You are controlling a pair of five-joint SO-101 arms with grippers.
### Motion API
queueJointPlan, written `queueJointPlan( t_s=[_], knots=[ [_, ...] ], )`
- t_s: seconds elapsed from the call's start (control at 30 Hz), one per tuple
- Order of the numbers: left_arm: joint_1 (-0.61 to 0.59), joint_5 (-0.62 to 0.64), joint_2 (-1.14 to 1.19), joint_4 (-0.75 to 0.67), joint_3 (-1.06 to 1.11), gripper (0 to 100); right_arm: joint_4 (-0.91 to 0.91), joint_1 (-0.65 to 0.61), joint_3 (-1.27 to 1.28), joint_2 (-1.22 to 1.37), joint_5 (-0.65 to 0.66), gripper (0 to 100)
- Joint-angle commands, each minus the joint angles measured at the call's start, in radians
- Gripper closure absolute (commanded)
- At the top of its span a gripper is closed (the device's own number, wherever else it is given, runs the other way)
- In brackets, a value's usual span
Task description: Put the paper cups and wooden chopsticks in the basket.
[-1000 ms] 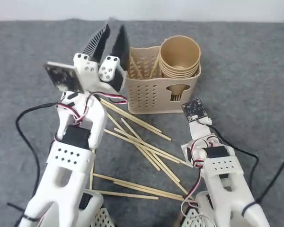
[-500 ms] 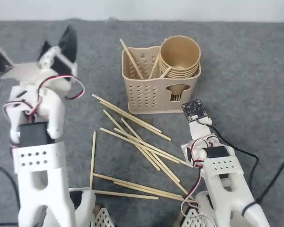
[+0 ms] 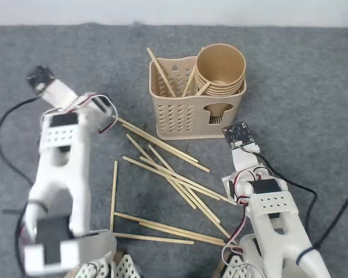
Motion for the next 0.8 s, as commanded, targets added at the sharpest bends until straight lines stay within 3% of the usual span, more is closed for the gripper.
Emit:
queueJointPlan(
  t_s=[0.0,0.27,0.63,0.7,0.77],
  knots=[
    [0.046,0.023,0.169,0.074,-0.162,76,-0.027,0.012,-0.005,-0.024,0.011,86.2],
    [0.078,0.095,0.450,0.190,-0.401,76,-0.025,0.012,-0.005,-0.024,0.015,86.2],
    [0.083,0.206,0.615,0.193,-0.535,76,-0.025,0.013,-0.006,-0.027,0.015,86.2],
    [0.083,0.206,0.615,0.193,-0.535,82,-0.025,0.013,-0.006,-0.027,0.015,86.2],
    [0.083,0.206,0.615,0.193,-0.538,93,-0.025,0.013,-0.008,-0.027,0.015,86.2]
  ],
)
